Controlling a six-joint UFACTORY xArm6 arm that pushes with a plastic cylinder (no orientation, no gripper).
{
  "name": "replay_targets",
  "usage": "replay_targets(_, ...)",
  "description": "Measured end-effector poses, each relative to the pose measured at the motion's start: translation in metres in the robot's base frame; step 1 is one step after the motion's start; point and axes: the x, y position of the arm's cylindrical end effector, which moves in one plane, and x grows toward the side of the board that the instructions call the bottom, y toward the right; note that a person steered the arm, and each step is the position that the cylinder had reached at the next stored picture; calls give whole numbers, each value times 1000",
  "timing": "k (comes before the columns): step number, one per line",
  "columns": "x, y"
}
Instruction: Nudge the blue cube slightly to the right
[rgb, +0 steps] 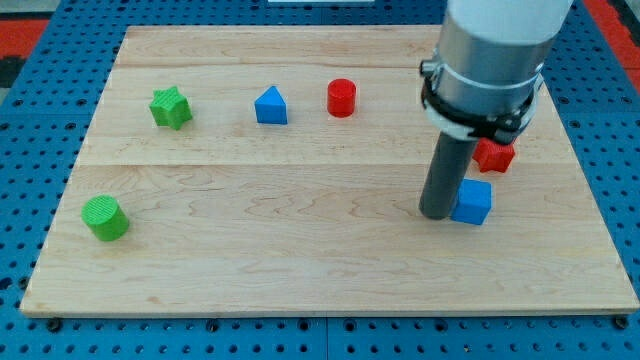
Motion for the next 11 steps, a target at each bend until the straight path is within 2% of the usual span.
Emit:
replay_targets(1,15,15)
replay_targets(3,-17,64)
replay_targets(4,6,54)
replay_targets(5,7,-1)
replay_targets(6,-24,-33)
replay_targets(7,-35,-26)
replay_targets(10,-35,66)
replay_targets(11,-24,63)
